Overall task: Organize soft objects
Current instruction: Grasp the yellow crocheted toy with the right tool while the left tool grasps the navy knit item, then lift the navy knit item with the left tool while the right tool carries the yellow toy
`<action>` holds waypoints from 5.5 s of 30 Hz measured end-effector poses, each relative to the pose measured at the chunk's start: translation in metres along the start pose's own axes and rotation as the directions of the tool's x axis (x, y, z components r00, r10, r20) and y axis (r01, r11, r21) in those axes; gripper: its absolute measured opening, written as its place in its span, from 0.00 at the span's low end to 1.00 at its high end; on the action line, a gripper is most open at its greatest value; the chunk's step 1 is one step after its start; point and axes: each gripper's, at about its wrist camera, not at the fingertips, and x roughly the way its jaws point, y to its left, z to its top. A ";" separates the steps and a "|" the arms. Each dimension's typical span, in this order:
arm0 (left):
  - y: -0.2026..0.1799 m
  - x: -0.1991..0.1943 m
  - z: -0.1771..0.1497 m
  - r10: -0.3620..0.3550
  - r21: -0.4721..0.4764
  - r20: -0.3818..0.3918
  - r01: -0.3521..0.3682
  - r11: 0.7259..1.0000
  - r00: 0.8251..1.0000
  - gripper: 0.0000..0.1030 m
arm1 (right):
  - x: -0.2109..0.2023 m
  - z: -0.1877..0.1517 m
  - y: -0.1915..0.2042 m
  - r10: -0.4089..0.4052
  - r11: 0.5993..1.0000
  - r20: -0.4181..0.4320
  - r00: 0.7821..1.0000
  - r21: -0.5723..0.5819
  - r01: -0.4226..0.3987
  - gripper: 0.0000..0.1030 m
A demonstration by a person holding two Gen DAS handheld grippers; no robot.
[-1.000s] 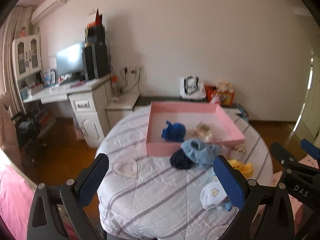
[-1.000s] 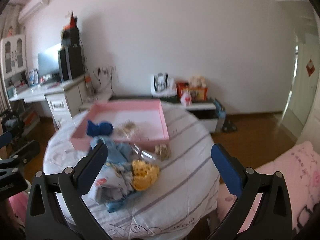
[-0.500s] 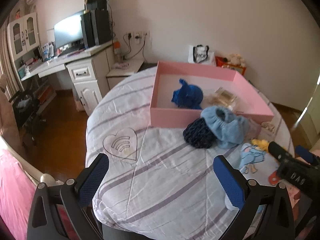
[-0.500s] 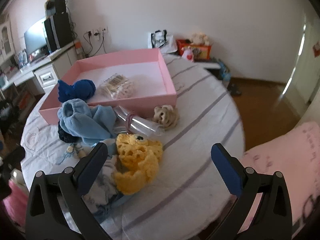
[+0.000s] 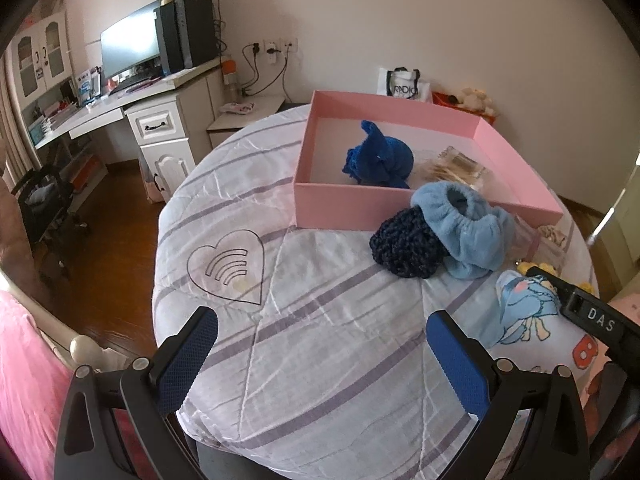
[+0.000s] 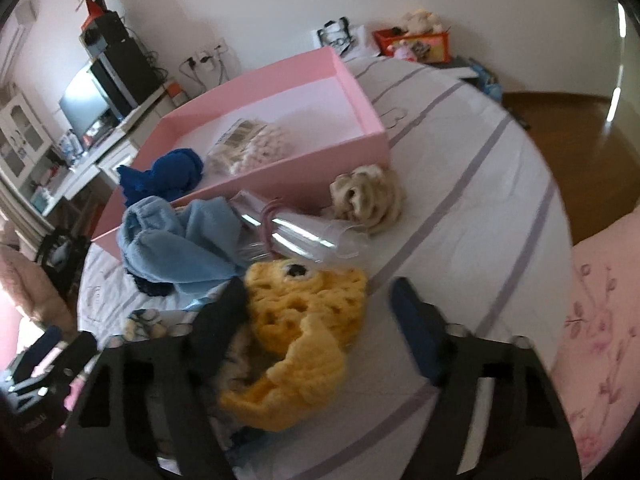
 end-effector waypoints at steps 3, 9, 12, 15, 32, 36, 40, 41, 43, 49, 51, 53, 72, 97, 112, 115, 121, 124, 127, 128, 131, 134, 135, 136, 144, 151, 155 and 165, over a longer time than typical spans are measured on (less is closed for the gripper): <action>-0.002 0.001 0.001 -0.002 0.003 -0.003 0.002 1.000 1.000 1.00 | -0.007 -0.002 0.005 -0.016 1.000 0.010 1.000 -0.016 0.016 0.28; -0.009 0.005 0.005 -0.023 0.013 -0.005 0.023 1.000 1.000 1.00 | -0.026 -0.006 0.011 -0.016 0.998 0.042 0.999 -0.057 0.019 0.23; -0.014 0.010 0.009 -0.024 0.018 -0.012 0.024 1.000 1.000 1.00 | -0.042 -0.006 0.011 -0.010 0.998 0.081 0.997 -0.068 0.015 0.23; -0.017 0.017 0.014 -0.019 0.025 -0.023 0.020 0.999 1.000 1.00 | -0.063 -0.004 0.010 -0.004 0.998 0.140 0.990 -0.066 0.013 0.23; -0.033 0.082 0.037 -0.113 0.023 -0.052 0.114 0.993 0.992 0.40 | -0.064 0.007 -0.018 -0.057 0.998 0.158 0.986 -0.004 0.059 0.24; -0.039 0.077 0.037 -0.125 0.063 -0.035 0.127 0.990 0.992 0.19 | -0.059 0.007 -0.014 -0.057 0.998 0.145 0.988 -0.017 0.060 0.24; -0.039 0.071 0.034 -0.127 0.074 -0.020 0.128 0.989 0.992 0.13 | -0.056 0.004 -0.008 -0.048 0.998 0.132 0.990 -0.034 0.053 0.24; -0.038 0.068 0.033 -0.127 0.074 -0.018 0.128 0.989 0.992 0.13 | -0.057 0.002 -0.006 -0.045 0.998 0.131 0.990 -0.037 0.051 0.24; -0.036 0.065 0.031 -0.116 0.079 -0.009 0.116 0.990 0.993 0.13 | -0.060 0.001 -0.002 -0.042 0.998 0.137 0.990 -0.046 0.049 0.24; -0.026 0.037 0.023 -0.090 0.078 0.028 0.088 0.993 0.996 0.13 | -0.068 -0.006 0.011 -0.031 0.996 0.148 0.988 -0.074 0.043 0.24; -0.024 0.027 0.021 -0.084 0.079 0.038 0.081 0.994 0.996 0.13 | -0.073 -0.009 0.016 -0.024 0.996 0.151 0.988 -0.086 0.038 0.24; -0.020 0.015 0.017 -0.082 0.068 0.053 0.078 0.995 0.995 0.13 | -0.078 -0.010 0.022 -0.019 0.995 0.158 0.987 -0.097 0.034 0.24; 0.005 -0.128 -0.019 -0.086 0.047 0.271 0.076 0.996 0.959 0.13 | -0.159 -0.028 0.057 0.059 0.984 0.310 0.949 -0.180 -0.002 0.24; 0.014 -0.282 -0.122 -0.113 0.092 0.529 0.076 0.993 0.841 0.13 | -0.248 -0.065 0.089 0.156 0.950 0.478 0.864 -0.312 0.001 0.24; 0.020 -0.283 -0.153 -0.111 0.092 0.539 0.073 0.993 0.835 0.13 | -0.253 -0.071 0.091 0.161 0.948 0.487 0.859 -0.318 0.002 0.24; 0.018 -0.280 -0.151 -0.110 0.088 0.536 0.074 0.993 0.837 0.13 | -0.252 -0.071 0.089 0.162 0.947 0.485 0.859 -0.320 0.002 0.24; 0.017 -0.276 -0.143 -0.111 0.071 0.525 0.086 0.994 0.844 0.13 | -0.251 -0.072 0.089 0.161 0.948 0.481 0.862 -0.319 0.000 0.24; 0.017 -0.270 -0.132 -0.103 0.063 0.518 0.082 0.995 0.849 0.13 | -0.249 -0.073 0.088 0.163 0.948 0.477 0.864 -0.318 -0.004 0.24; 0.009 -0.270 -0.127 -0.100 0.065 0.507 0.078 0.995 0.856 0.13 | -0.246 -0.073 0.088 0.162 0.949 0.472 0.866 -0.315 -0.006 0.24; 0.008 -0.268 -0.125 -0.101 0.065 0.503 0.078 0.995 0.858 0.13 | -0.243 -0.072 0.088 0.161 0.950 0.469 0.868 -0.313 -0.007 0.24; 0.004 -0.263 -0.120 -0.102 0.069 0.492 0.078 0.995 0.865 0.13 | -0.236 -0.072 0.086 0.155 0.952 0.458 0.875 -0.305 -0.009 0.24; 0.003 -0.257 -0.113 -0.109 0.072 0.472 0.085 0.994 0.875 0.13 | -0.225 -0.068 0.085 0.150 0.956 0.445 0.883 -0.294 -0.014 0.24; 0.002 -0.253 -0.110 -0.109 0.073 0.463 0.085 0.994 0.880 0.13 | -0.222 -0.067 0.083 0.147 0.957 0.441 0.886 -0.289 -0.016 0.25; 0.002 -0.251 -0.107 -0.109 0.075 0.456 0.084 0.994 0.883 0.13 | -0.218 -0.066 0.081 0.143 0.960 0.434 0.889 -0.281 -0.018 0.25; -0.002 -0.218 -0.080 -0.106 0.080 0.392 0.081 0.994 0.914 0.13 | -0.185 -0.048 0.063 0.122 0.972 0.384 0.915 -0.232 -0.032 0.25; -0.012 -0.169 -0.042 -0.101 0.082 0.309 0.080 0.993 0.946 0.13 | -0.144 -0.026 0.044 0.083 0.985 0.330 0.940 -0.172 -0.027 0.25; -0.020 -0.142 -0.014 -0.102 0.090 0.268 0.080 0.993 0.958 0.13 | -0.122 -0.009 0.037 0.065 0.989 0.302 0.951 -0.149 -0.020 0.25; -0.043 -0.061 0.069 -0.128 0.098 0.186 0.111 0.989 0.974 0.13 | -0.062 0.039 0.032 0.032 0.990 0.247 0.969 -0.140 0.003 0.25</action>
